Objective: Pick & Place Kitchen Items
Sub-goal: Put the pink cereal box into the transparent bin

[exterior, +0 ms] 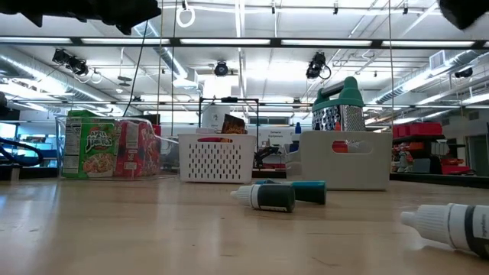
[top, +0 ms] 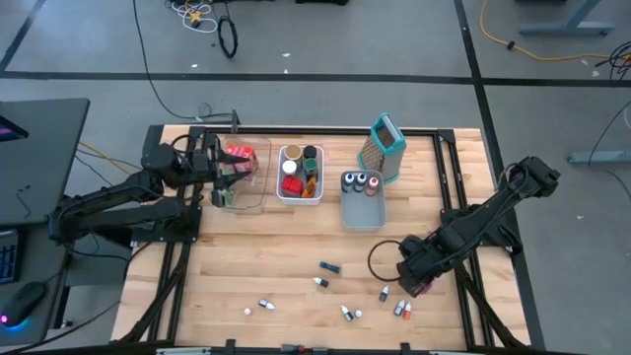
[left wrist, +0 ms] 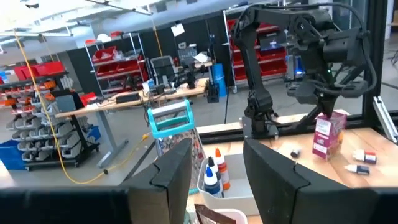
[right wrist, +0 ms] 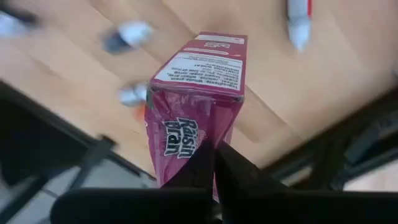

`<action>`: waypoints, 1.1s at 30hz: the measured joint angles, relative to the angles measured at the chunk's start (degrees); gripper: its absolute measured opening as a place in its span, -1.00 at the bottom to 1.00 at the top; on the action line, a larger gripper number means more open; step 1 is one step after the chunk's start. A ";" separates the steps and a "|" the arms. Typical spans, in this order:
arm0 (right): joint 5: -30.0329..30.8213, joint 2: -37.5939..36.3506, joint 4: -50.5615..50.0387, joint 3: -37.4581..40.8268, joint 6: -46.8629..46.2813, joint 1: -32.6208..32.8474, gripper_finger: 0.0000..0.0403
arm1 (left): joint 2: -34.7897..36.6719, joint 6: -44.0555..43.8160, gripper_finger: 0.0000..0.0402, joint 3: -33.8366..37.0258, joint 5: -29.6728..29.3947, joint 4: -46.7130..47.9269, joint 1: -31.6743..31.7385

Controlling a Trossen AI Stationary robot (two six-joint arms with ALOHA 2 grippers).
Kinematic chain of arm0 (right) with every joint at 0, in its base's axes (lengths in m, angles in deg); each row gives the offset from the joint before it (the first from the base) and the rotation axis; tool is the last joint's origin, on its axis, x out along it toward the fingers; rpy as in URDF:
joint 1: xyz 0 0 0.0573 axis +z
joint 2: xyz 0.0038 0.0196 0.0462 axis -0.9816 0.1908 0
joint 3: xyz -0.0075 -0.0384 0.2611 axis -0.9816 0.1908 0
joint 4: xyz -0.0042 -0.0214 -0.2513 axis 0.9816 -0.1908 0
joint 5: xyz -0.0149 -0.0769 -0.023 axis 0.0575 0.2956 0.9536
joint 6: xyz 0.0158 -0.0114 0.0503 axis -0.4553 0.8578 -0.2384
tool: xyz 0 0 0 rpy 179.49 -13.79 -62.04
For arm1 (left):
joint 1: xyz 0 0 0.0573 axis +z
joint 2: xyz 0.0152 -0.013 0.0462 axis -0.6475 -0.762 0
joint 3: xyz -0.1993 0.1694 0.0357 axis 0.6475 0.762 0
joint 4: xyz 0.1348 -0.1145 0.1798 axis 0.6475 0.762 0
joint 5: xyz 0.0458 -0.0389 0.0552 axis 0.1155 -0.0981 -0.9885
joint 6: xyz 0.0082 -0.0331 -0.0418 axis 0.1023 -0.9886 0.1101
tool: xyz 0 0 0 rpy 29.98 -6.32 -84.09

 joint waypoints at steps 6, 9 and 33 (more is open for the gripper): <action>12.59 -0.07 -4.59 -9.14 6.81 -2.62 -0.97 | -0.02 -1.66 -0.23 0.00 0.02 -0.39 0.00; 20.63 -0.10 -4.64 -11.81 11.98 -4.50 -0.97 | -0.02 -3.30 -0.23 0.00 0.06 -0.39 0.00; 2.02 23.59 13.02 -24.46 70.25 -35.47 -0.98 | -8.26 -13.96 -0.23 -0.02 10.28 -11.54 -1.40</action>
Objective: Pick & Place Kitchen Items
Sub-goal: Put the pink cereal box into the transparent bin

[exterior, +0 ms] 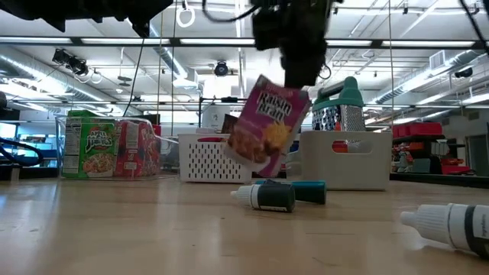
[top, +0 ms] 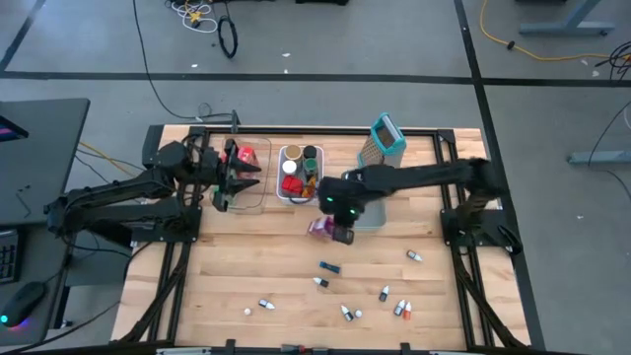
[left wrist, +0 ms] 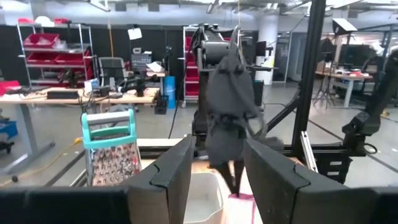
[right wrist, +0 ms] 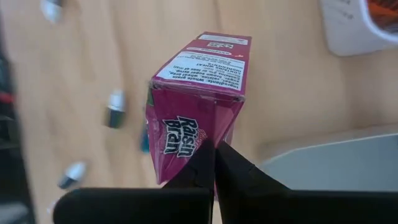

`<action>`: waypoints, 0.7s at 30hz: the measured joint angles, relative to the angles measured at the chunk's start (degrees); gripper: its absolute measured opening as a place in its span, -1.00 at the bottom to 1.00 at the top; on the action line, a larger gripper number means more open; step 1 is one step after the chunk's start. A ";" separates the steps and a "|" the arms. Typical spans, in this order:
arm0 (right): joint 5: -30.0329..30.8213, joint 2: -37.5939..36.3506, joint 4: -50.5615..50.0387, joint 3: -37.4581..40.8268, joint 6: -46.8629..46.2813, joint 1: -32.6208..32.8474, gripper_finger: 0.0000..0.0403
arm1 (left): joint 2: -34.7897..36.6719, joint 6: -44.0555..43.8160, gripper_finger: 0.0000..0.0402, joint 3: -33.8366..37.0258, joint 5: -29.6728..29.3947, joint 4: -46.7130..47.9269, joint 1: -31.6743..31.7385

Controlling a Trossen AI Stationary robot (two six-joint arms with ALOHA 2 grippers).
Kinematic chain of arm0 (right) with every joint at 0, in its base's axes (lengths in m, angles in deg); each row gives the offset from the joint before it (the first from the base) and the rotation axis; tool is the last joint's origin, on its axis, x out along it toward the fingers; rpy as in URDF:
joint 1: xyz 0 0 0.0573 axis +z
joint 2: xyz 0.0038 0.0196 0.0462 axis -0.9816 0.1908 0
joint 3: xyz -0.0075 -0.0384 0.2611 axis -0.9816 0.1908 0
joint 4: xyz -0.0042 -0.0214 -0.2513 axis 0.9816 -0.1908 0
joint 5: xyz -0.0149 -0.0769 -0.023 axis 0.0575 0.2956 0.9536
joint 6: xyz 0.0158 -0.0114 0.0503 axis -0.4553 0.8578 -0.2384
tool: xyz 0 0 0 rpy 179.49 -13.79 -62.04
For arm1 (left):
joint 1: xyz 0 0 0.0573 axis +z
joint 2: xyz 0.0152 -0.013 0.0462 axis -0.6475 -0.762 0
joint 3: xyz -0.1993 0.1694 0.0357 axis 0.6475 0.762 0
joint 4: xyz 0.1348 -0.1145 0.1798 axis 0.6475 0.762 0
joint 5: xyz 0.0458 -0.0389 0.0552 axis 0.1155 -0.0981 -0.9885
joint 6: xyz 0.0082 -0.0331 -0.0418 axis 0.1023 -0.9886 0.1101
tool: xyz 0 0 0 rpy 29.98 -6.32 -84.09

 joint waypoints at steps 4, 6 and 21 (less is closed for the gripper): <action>-0.05 8.58 -13.13 -13.50 7.08 -2.43 -0.98 | 0.00 -1.80 -0.23 0.00 0.11 0.45 0.01; -0.05 12.37 -18.01 -18.77 9.56 -3.29 -0.98 | 0.00 -2.35 -0.23 0.00 0.04 0.57 0.00; 0.83 18.79 -18.92 -24.80 17.01 -4.68 -0.82 | 0.00 0.35 -0.23 0.00 0.02 4.96 0.00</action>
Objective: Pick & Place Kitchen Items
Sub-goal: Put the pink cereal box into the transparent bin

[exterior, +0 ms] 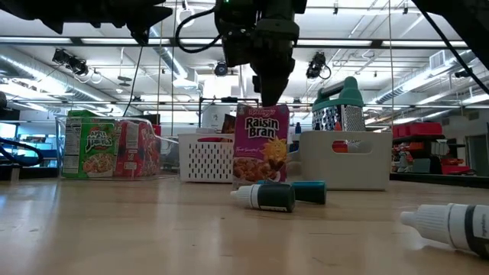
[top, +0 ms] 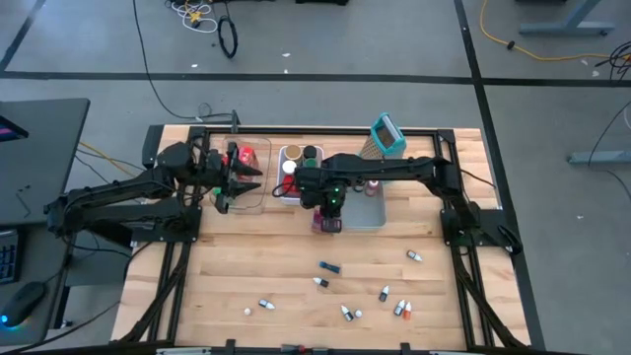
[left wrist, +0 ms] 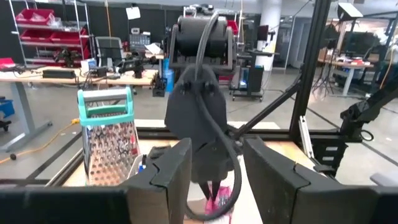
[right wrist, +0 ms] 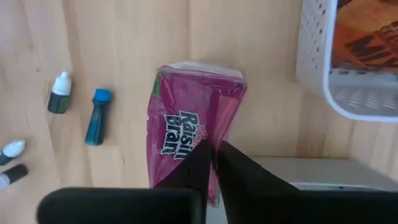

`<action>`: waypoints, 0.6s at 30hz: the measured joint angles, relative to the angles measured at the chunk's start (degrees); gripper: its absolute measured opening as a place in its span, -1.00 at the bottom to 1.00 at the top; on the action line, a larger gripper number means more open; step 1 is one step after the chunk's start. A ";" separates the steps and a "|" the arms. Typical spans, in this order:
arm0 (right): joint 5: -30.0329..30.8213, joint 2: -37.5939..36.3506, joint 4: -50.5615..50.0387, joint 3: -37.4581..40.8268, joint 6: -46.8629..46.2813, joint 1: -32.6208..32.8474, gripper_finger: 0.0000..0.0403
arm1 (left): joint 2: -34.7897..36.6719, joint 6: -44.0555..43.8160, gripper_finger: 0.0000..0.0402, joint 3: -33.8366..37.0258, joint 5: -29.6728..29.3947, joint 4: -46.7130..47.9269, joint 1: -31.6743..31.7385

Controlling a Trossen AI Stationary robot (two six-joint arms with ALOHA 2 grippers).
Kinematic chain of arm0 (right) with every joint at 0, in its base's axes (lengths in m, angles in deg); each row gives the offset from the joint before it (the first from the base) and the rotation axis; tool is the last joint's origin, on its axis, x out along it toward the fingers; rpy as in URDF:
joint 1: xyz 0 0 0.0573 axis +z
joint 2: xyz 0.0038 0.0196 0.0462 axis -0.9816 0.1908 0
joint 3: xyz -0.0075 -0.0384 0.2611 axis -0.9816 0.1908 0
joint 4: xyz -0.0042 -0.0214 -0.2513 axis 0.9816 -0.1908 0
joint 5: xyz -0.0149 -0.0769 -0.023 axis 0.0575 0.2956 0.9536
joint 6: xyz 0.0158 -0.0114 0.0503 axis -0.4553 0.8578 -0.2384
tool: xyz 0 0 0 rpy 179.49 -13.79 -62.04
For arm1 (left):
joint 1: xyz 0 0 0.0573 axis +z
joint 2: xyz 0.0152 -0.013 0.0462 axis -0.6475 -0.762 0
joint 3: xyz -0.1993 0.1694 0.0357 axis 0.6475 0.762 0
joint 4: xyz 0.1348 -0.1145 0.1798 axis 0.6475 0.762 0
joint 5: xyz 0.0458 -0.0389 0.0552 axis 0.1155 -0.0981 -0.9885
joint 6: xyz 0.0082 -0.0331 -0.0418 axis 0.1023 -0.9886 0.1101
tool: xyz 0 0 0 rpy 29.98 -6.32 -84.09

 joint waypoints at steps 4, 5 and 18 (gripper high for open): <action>-0.02 -0.17 2.94 0.04 1.09 0.03 -0.67 | 0.00 0.13 -0.23 0.00 0.00 1.68 0.00; -0.03 -0.17 3.38 0.04 1.10 0.03 -0.63 | 0.00 0.29 -0.23 0.00 0.00 1.92 0.00; 2.90 -3.48 4.57 0.08 0.50 0.63 -0.30 | -0.02 1.03 -0.23 0.00 0.00 2.06 0.00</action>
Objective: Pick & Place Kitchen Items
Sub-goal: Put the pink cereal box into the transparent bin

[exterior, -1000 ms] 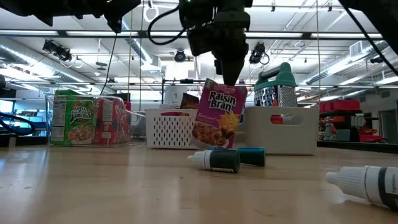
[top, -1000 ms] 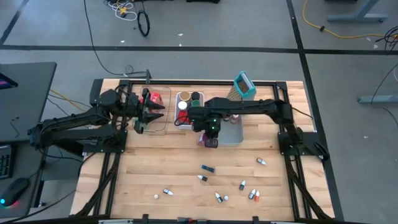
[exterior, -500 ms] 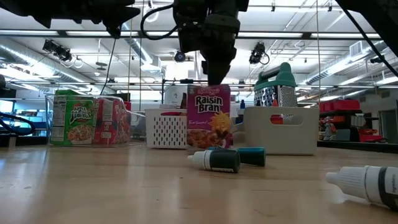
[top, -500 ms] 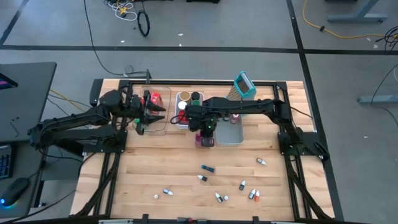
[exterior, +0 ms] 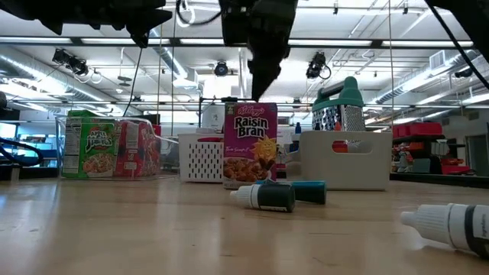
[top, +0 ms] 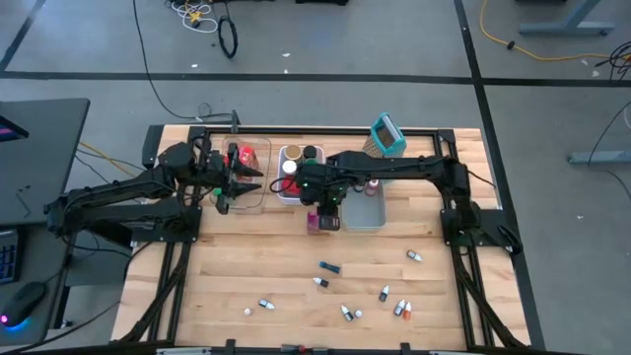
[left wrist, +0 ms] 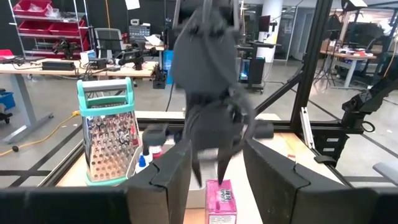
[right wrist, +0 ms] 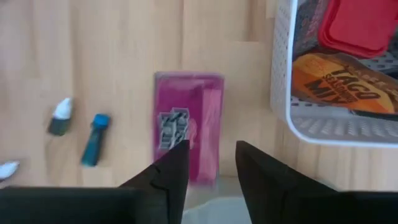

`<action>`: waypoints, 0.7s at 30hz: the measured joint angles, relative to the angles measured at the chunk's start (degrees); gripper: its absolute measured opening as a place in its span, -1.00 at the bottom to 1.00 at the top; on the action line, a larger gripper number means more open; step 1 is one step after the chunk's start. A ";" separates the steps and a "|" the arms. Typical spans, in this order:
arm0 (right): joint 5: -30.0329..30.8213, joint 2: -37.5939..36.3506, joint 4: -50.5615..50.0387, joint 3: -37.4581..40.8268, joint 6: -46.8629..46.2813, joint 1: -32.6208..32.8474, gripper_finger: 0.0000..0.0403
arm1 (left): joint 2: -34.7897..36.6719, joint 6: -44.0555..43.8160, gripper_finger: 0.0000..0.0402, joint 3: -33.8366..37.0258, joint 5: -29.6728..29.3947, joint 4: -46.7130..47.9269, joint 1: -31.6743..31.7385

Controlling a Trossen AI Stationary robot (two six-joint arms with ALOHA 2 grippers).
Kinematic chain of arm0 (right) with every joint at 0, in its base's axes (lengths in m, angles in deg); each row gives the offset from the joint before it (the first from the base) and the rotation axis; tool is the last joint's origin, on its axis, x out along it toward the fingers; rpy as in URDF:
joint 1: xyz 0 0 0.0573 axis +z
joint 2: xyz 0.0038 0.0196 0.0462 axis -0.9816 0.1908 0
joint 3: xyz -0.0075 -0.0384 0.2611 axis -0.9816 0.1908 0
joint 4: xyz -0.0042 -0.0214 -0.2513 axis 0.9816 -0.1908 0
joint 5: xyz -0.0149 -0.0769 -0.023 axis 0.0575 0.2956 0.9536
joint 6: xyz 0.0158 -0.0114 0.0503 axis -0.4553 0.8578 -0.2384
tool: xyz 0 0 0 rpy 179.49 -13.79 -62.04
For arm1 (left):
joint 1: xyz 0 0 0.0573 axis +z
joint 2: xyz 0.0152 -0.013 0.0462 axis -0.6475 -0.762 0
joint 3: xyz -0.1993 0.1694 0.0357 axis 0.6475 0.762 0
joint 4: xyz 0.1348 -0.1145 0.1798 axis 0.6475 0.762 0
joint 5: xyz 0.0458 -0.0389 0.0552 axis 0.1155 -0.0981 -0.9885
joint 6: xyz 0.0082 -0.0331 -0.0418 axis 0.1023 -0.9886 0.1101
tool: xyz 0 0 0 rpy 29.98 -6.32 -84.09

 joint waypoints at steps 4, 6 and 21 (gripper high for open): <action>-0.14 -3.04 -0.97 0.00 0.17 1.36 -0.28 | -0.66 0.01 -0.23 0.00 -0.04 0.16 0.00; -0.13 -5.34 -2.09 0.33 0.17 2.28 -0.28 | -1.47 0.22 -0.23 0.01 -0.12 0.44 -0.16; -0.41 -37.97 29.73 42.53 -5.90 11.76 -0.33 | -14.77 0.83 -0.23 0.04 -4.44 -7.75 -7.47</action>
